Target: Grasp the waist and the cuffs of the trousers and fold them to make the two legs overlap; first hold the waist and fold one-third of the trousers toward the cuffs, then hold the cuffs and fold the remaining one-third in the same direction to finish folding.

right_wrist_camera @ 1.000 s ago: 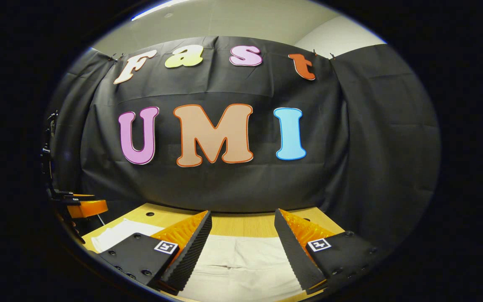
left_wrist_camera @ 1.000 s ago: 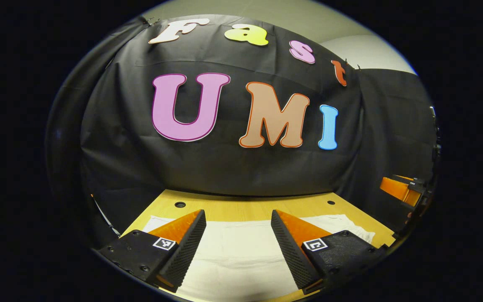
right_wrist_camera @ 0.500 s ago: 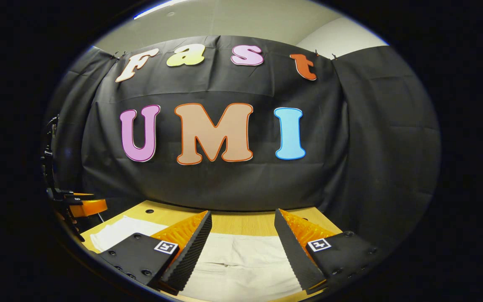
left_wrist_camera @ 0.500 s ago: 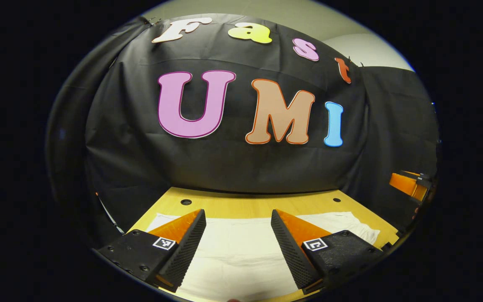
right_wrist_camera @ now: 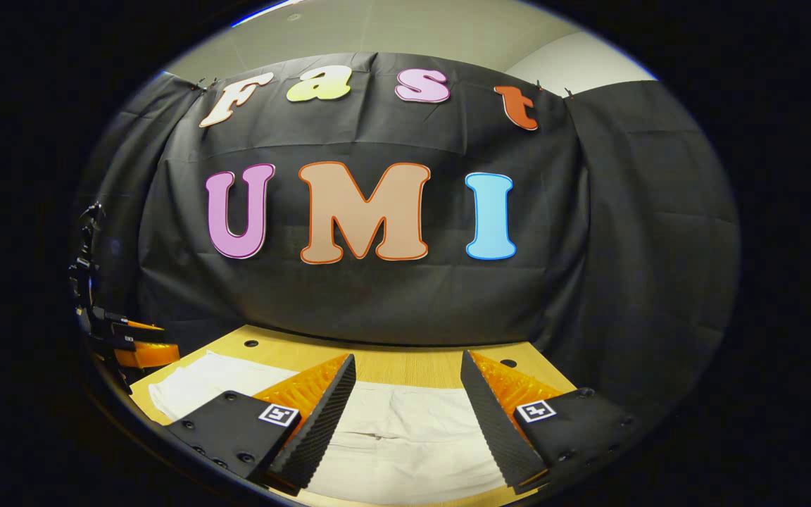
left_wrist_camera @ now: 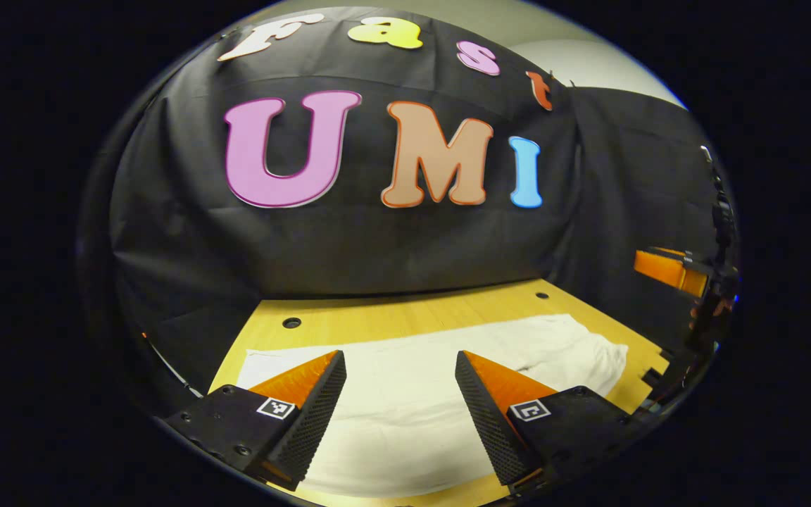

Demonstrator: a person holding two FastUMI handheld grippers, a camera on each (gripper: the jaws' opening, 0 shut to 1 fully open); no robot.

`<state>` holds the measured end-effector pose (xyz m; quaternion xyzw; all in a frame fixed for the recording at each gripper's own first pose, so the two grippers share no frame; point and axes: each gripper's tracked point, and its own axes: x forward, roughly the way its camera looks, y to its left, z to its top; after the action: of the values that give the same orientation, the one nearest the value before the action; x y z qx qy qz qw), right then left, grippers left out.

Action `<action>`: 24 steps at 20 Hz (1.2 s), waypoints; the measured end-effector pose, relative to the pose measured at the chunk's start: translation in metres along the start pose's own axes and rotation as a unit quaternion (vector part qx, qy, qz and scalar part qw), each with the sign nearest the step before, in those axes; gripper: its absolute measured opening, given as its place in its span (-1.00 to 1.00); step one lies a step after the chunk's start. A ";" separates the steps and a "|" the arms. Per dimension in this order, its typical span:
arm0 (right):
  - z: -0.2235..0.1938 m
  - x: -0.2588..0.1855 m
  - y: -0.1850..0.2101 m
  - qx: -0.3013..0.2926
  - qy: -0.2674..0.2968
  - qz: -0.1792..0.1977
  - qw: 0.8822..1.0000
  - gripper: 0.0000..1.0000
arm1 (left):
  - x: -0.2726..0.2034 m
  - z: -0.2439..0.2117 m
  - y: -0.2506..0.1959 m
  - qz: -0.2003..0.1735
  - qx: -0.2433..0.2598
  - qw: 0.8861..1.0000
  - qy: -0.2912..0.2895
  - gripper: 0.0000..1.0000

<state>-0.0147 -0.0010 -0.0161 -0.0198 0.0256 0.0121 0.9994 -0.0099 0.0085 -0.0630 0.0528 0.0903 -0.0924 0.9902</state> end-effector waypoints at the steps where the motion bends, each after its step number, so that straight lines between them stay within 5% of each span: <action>1: -0.003 0.000 0.001 0.000 0.002 0.001 1.000 0.89 | 0.001 -0.009 0.000 -0.019 0.016 1.000 0.018 0.89; 5: -0.012 -0.003 0.001 0.004 0.012 -0.001 1.000 0.92 | -0.008 -0.058 0.000 -0.109 0.089 0.985 0.100 0.89; 10: -0.018 -0.005 -0.002 -0.004 0.021 -0.010 1.000 0.92 | -0.029 -0.128 0.004 -0.220 0.166 0.934 0.227 0.89; 18: -0.049 -0.017 -0.014 -0.021 0.059 -0.041 0.997 0.92 | -0.064 -0.217 0.052 -0.282 0.281 0.840 0.369 0.88; 24: -0.072 -0.020 -0.014 -0.040 0.089 -0.042 0.994 0.92 | -0.071 -0.262 0.074 -0.289 0.322 0.798 0.418 0.86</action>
<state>-0.0377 -0.0184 -0.0860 -0.0617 0.1133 -0.0311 0.9912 -0.1084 0.1250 -0.2990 0.3738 0.4719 -0.3672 0.7090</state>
